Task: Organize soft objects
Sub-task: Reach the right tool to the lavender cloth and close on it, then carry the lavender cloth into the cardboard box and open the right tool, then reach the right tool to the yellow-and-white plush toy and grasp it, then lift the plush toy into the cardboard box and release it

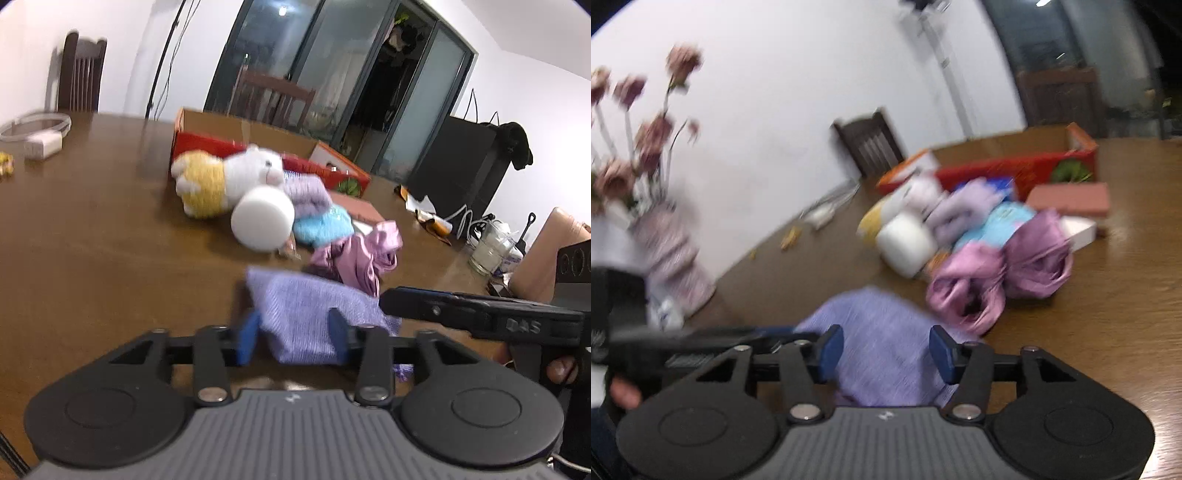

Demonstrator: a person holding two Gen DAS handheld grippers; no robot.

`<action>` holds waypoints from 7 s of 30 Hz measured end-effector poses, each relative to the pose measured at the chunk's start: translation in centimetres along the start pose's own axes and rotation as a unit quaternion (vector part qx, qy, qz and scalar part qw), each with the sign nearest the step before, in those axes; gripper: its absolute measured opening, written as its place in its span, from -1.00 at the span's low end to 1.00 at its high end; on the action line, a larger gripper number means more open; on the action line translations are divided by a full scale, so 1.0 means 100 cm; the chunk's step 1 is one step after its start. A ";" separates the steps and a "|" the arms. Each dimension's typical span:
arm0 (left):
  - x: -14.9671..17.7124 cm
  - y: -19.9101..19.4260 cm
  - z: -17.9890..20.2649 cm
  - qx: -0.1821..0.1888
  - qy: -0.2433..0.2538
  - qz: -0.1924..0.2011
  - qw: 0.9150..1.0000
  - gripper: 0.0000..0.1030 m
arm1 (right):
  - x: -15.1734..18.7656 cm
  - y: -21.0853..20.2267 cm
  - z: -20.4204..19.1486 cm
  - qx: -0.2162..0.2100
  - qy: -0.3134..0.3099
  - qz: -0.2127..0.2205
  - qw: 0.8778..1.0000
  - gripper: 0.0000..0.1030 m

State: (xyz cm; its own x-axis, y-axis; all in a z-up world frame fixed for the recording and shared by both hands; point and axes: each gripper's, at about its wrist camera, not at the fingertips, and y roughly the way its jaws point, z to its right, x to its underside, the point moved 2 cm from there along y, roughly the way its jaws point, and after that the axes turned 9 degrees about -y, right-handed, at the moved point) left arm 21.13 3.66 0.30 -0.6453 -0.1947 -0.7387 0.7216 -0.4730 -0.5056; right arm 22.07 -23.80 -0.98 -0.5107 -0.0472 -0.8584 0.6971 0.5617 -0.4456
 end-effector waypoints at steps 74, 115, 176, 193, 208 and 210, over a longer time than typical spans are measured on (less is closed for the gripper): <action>-0.313 0.115 0.051 -0.137 0.095 0.092 0.982 0.65 | -0.310 0.088 0.165 0.244 -0.092 -0.017 0.965 0.57; -0.130 0.111 -0.071 -0.057 -0.026 0.050 0.997 0.60 | -0.107 0.094 0.006 0.085 -0.062 0.077 0.992 0.47; -0.187 0.054 -0.001 0.069 0.008 0.096 0.993 -0.03 | -0.144 0.054 0.015 -0.004 -0.001 0.086 0.996 -0.16; -0.241 0.197 -0.051 -0.073 0.042 -0.048 0.995 0.01 | -0.197 0.252 0.108 0.008 0.064 -0.096 0.993 -0.33; -0.254 0.090 -0.019 -0.110 0.088 0.060 0.988 0.54 | -0.239 0.131 0.104 0.087 -0.042 -0.020 0.995 0.07; -0.249 0.075 -0.013 -0.110 0.100 0.070 0.986 0.59 | -0.238 0.103 0.108 0.117 -0.058 -0.004 0.991 0.10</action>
State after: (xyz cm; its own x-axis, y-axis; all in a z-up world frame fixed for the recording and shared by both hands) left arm 42.92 6.10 14.37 -0.4884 -0.0604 -0.8705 0.8516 -0.2507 -0.4604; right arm 46.81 -25.81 12.16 -0.4655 -0.1534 -0.8716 0.7977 0.3538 -0.4883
